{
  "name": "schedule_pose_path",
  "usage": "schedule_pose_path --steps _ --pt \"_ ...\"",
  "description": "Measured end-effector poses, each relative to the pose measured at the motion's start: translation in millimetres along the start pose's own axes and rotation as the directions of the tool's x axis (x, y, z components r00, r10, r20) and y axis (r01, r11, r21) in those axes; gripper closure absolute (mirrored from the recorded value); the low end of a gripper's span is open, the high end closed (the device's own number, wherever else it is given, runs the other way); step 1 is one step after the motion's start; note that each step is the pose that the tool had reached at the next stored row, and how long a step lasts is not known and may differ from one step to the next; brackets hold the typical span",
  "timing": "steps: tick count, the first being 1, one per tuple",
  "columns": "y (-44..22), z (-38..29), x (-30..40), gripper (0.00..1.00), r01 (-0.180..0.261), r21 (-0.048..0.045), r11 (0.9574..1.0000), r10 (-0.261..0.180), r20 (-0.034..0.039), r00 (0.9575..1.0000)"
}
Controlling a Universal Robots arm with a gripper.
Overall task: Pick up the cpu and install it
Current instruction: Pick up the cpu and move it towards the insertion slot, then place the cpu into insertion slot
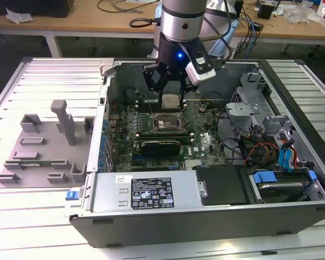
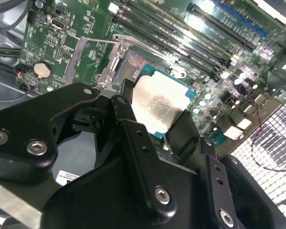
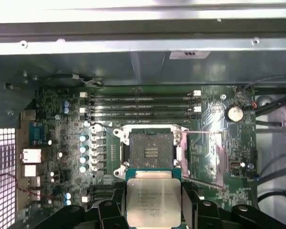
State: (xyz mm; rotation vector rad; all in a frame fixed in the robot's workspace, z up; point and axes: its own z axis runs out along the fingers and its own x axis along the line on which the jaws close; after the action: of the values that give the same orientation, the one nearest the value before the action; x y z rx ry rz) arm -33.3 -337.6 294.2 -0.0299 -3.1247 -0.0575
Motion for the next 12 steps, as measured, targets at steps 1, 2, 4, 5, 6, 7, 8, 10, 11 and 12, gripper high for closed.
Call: schedule_pose_path --steps 1,2,4,5,6,7,8,10,11,12 --pt "1.3 1.1 0.0 0.45 0.000 -0.0001 1.0000 0.000 0.0001 1.0000" --pt "1.9 1.8 0.0 0.45 0.000 -0.0001 1.0000 0.000 0.0000 1.0000" --pt "3.0 4.1 0.0 0.45 0.000 -0.0002 1.0000 0.000 0.0000 1.0000" --pt "3.5 6.7 0.0 0.45 0.001 0.0000 1.0000 -0.001 -0.0001 1.0000" --pt "4.0 8.4 -0.1 0.45 0.002 0.0000 1.0000 -0.002 -0.0001 1.0000" --pt "4.3 9.8 -0.1 0.45 0.002 0.0000 1.0000 -0.002 -0.0001 1.0000" --pt "4.5 10.6 -0.1 0.45 0.002 0.0002 1.0000 -0.002 -0.0002 1.0000" --pt "4.6 10.8 -0.1 0.45 0.002 0.0000 1.0000 -0.002 -0.0001 1.0000" --pt "4.7 10.9 -0.1 0.45 0.002 0.0000 1.0000 -0.002 -0.0001 1.0000" --pt "4.8 10.9 -0.1 0.45 0.002 0.0000 1.0000 -0.002 -0.0001 1.0000"
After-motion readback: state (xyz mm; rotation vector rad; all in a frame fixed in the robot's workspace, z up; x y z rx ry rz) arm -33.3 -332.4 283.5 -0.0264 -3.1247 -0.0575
